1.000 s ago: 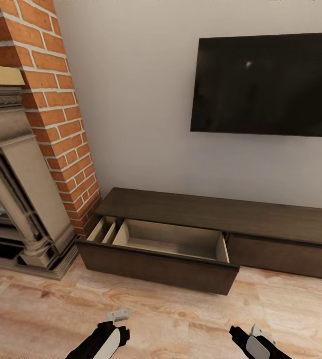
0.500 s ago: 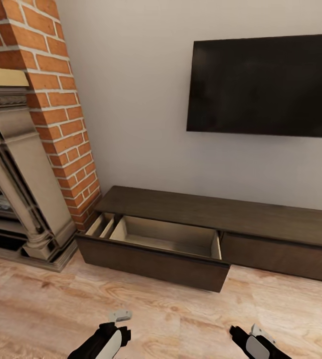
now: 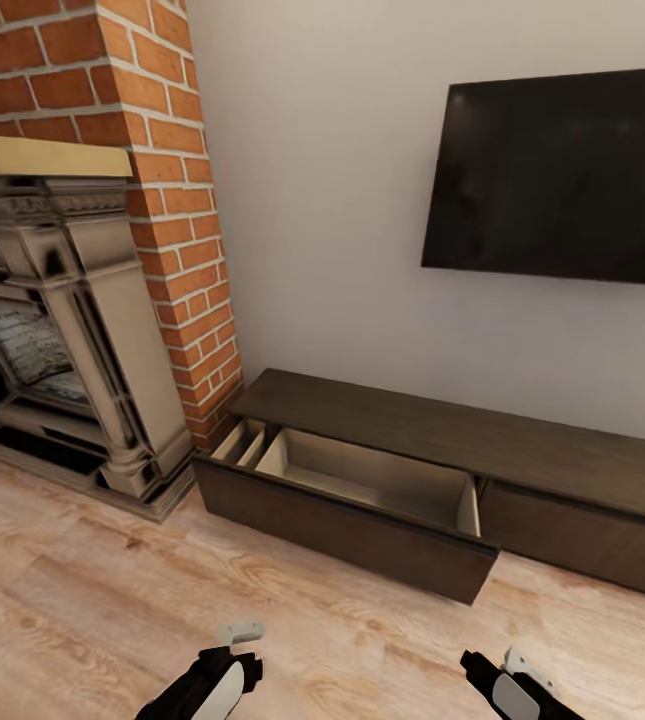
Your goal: Place each of the two pumpkins and all three candles from the living room inside a cabinet in the living room (use any cabinet), then make sure every cabinet is closed, and position the cauldron so it is next to a table in the living room.
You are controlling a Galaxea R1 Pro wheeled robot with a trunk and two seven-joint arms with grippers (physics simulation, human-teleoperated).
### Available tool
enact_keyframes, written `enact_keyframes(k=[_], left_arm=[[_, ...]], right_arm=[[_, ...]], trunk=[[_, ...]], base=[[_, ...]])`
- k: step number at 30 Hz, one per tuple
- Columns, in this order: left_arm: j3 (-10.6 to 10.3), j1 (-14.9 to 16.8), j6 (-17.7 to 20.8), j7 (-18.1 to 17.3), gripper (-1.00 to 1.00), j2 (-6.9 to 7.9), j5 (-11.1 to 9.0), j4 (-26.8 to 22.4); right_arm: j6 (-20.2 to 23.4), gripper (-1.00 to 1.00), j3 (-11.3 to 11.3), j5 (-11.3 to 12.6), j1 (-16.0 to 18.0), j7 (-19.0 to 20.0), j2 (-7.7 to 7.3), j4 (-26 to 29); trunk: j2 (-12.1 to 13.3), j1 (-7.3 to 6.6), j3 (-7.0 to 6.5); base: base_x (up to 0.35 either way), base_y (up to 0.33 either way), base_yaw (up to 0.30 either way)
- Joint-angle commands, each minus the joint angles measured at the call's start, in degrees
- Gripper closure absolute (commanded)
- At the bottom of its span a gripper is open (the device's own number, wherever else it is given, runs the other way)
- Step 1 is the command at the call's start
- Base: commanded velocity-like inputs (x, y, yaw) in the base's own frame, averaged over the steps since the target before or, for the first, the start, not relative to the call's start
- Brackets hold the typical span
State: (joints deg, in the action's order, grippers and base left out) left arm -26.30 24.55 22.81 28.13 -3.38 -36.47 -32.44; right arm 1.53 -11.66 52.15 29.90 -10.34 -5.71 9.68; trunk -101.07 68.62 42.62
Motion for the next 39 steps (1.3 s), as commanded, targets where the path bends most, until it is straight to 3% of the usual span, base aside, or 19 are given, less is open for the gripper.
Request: enact_keyframes(k=[1, 39], left_arm=[[-0.37, 0.06, 0.11, 0.51, -1.00, 0.04, -0.52, -0.06], [-0.42, 0.06, 0.04, 0.43, -1.00, 0.19, -0.43, -0.08]], right_arm=[[0.15, -1.00, -0.50, 0.41, -0.01, -0.39, -0.05, 0.16], [0.05, -1.00, -0.55, 0.41, -0.01, -0.39, -0.01, 0.16]], trunk=[[-0.03, -0.02, 0.03], [-0.03, -0.02, -0.72]], base=[[-0.151, 0.000, 0.281], [-0.022, 0.027, 0.281]])
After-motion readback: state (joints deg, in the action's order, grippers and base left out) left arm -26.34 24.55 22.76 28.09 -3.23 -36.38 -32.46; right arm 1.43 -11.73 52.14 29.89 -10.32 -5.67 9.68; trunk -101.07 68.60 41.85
